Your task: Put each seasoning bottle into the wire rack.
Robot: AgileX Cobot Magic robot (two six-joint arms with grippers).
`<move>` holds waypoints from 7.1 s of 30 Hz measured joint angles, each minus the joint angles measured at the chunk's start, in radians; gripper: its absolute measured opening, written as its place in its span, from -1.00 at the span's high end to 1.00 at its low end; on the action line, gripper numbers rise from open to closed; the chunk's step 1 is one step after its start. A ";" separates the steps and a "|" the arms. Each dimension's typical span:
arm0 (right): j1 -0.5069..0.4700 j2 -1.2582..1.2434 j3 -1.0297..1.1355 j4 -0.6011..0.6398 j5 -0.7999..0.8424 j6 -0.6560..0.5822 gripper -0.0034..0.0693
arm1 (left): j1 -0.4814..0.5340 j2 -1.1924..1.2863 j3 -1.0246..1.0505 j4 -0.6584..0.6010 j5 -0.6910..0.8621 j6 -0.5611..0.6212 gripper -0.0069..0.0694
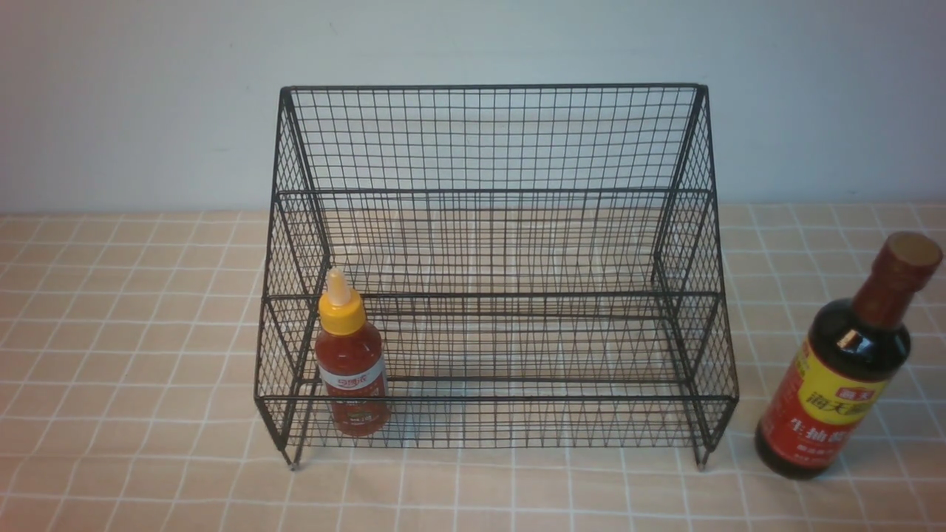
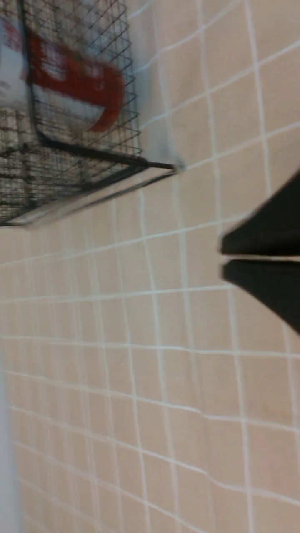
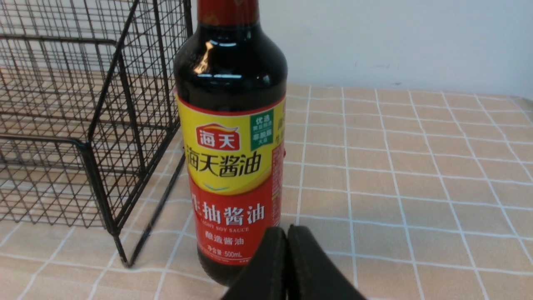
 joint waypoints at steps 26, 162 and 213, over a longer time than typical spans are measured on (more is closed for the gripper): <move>0.000 0.000 0.001 -0.006 -0.007 -0.001 0.94 | 0.000 0.000 0.006 0.000 -0.037 -0.003 0.84; 0.464 1.566 -1.351 -0.063 0.184 0.073 0.17 | 0.000 0.000 0.006 0.000 -0.038 -0.003 0.84; 0.464 0.063 -0.617 -0.168 0.126 0.414 0.94 | 0.000 0.000 0.006 0.000 -0.038 -0.003 0.84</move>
